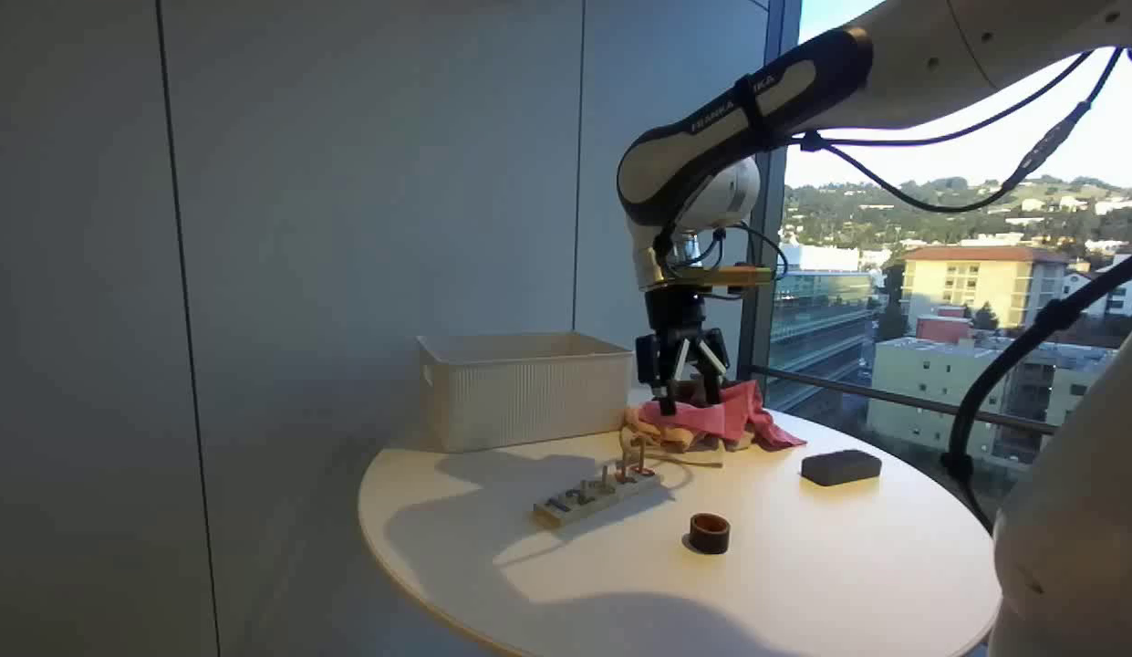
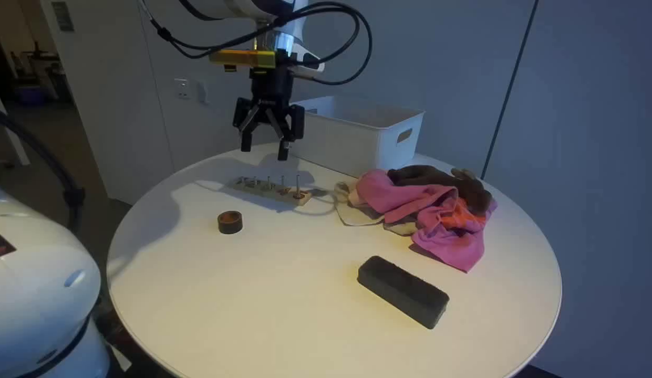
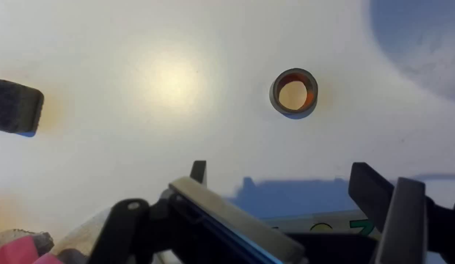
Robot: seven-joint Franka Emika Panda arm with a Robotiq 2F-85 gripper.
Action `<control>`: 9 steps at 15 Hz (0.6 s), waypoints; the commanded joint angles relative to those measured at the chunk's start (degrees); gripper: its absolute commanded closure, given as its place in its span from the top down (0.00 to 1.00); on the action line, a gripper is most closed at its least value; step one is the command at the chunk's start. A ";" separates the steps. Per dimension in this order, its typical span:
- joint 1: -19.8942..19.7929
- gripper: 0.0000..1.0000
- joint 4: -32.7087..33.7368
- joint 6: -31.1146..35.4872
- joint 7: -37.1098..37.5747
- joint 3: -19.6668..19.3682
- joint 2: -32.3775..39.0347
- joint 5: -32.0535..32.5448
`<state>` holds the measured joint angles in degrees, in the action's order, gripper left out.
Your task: Put the black item on the object
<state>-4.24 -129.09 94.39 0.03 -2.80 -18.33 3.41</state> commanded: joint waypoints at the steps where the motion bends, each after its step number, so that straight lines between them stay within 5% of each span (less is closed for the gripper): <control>1: 0.25 1.00 0.17 -0.05 0.05 -0.24 0.03 0.06; 9: 0.74 1.00 -1.15 -0.22 -1.30 -0.05 -0.51 0.05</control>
<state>-4.20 -128.97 94.42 -0.10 -2.80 -18.31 3.41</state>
